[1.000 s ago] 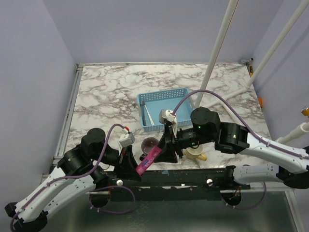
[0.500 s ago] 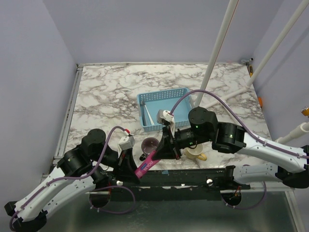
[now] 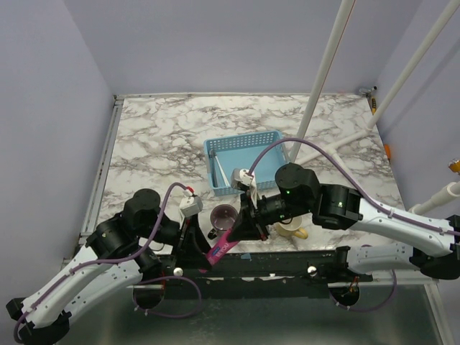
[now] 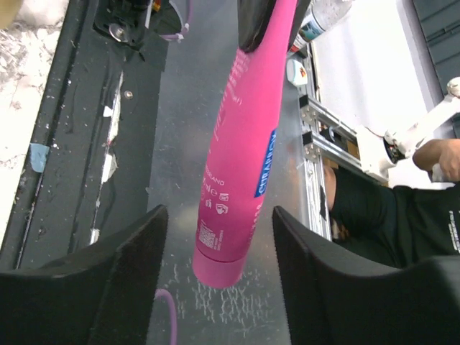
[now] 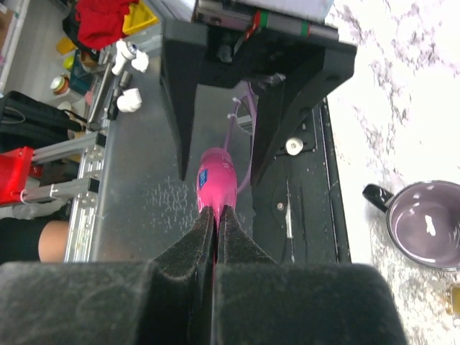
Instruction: Prepare toiletry sets of a toothbrush and toothpaste on the tray
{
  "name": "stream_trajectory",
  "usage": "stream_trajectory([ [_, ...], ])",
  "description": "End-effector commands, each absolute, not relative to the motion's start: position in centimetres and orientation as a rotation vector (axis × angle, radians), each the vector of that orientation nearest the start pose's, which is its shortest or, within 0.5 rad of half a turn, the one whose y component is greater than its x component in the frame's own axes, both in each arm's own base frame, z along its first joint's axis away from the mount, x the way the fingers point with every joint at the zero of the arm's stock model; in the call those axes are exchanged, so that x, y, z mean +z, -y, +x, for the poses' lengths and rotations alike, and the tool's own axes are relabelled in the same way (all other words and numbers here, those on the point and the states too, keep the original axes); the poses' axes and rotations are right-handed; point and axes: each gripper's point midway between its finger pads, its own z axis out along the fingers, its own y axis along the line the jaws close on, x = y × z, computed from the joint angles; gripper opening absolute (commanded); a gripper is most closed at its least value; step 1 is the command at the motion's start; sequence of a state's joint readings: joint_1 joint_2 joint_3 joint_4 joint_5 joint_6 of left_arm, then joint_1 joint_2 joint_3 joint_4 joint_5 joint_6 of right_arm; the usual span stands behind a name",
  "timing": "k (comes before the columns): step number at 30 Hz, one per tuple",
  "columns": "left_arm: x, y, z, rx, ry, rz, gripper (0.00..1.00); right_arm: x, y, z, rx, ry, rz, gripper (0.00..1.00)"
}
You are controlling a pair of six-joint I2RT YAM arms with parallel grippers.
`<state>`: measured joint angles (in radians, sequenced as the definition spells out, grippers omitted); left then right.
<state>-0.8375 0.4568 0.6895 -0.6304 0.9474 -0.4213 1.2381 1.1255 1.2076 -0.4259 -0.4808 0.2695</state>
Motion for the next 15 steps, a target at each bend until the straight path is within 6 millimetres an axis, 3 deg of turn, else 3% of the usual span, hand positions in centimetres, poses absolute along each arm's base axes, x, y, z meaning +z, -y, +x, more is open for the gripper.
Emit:
stream_trajectory([
  [1, 26.0, 21.6, 0.1, -1.608, -1.875, 1.063, 0.64, 31.3, -34.4, 2.7, 1.366, -1.799, -1.299, 0.01],
  [8, 26.4, 22.1, 3.1, -1.459, -1.927, 0.926, 0.71, 31.3, -32.7, 3.7, 1.256, -1.89, -1.234, 0.01],
  [15, 26.5, 21.0, 7.0, -1.229, -1.972, 0.718, 0.74, 31.1, -30.2, 5.9, 1.063, -2.013, -1.098, 0.01],
])
